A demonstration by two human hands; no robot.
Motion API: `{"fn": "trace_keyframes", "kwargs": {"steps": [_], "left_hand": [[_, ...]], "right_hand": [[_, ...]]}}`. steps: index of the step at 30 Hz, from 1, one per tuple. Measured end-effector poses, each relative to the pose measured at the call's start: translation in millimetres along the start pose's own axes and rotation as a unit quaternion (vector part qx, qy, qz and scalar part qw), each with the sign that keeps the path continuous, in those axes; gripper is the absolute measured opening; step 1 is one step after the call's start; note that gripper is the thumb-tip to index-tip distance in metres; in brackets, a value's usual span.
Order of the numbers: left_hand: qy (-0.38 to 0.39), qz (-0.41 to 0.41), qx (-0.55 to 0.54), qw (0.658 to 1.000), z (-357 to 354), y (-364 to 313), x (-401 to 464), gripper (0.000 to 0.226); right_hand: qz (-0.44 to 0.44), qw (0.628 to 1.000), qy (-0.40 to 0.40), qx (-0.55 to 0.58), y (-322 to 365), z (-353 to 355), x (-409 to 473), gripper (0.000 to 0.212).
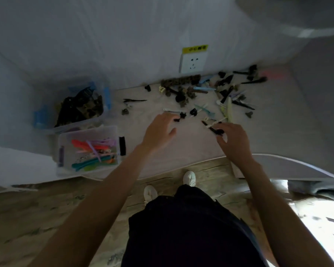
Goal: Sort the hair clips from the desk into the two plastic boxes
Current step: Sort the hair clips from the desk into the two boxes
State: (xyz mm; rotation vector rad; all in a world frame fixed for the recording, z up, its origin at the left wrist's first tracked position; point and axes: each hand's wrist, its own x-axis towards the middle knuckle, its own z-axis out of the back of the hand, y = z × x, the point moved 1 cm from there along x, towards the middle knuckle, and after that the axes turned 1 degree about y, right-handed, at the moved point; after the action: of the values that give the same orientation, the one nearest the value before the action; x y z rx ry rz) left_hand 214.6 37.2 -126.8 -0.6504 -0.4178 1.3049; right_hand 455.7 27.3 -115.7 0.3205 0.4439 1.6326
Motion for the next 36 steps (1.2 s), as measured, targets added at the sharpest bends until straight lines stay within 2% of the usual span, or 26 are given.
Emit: {"fn": "trace_keyframes", "kwargs": {"steps": [6, 11, 14, 17, 19, 21, 23, 27, 30, 33, 36], "left_hand": [[0.031, 0.090, 0.086, 0.992, -27.1, 1.5, 70.6, 0.050], [0.024, 0.097, 0.138, 0.985, -38.0, 6.4, 93.1, 0.034], [0.014, 0.127, 0.141, 0.982, -39.4, 7.8, 99.3, 0.021], [-0.015, 0.155, 0.130, 0.979, -38.8, 3.2, 94.2, 0.019], [-0.062, 0.141, 0.094, 0.984, -39.3, -10.9, 87.6, 0.020], [-0.074, 0.098, 0.053, 0.991, -43.9, -31.9, 83.4, 0.019], [-0.061, 0.067, 0.015, 0.996, -50.4, -49.4, 89.3, 0.018], [0.010, 0.057, 0.057, 0.997, -65.6, -57.7, 117.1, 0.018], [0.068, 0.051, 0.114, 0.990, -72.4, -55.4, 134.6, 0.018], [0.066, 0.021, 0.136, 0.988, -72.3, -55.6, 140.4, 0.015], [0.080, 0.011, 0.141, 0.987, -67.1, -49.2, 141.4, 0.017]], "right_hand": [[0.040, 0.994, 0.079, -0.058, -42.8, 0.7, 33.9, 0.030], [0.073, 0.992, 0.077, -0.074, -54.4, -0.4, 65.1, 0.029], [0.087, 0.977, 0.127, -0.145, -54.9, -1.8, 82.2, 0.021], [0.084, 0.972, 0.149, -0.160, -61.2, -3.8, 91.3, 0.022], [0.088, 0.975, 0.149, -0.143, -65.4, -1.3, 91.6, 0.021], [0.076, 0.988, 0.113, -0.071, -68.2, 9.4, 89.0, 0.016], [0.035, 0.997, 0.068, 0.019, -67.5, 25.7, 87.3, 0.011], [-0.017, 0.990, 0.122, 0.072, -51.3, 29.2, 71.8, 0.006], [0.016, 0.986, 0.161, -0.028, -39.4, 5.2, 64.8, 0.016], [0.041, 0.970, 0.171, -0.165, -39.2, -14.6, 67.9, 0.022], [0.025, 0.964, 0.168, -0.206, -40.9, -16.3, 72.0, 0.018]]}}
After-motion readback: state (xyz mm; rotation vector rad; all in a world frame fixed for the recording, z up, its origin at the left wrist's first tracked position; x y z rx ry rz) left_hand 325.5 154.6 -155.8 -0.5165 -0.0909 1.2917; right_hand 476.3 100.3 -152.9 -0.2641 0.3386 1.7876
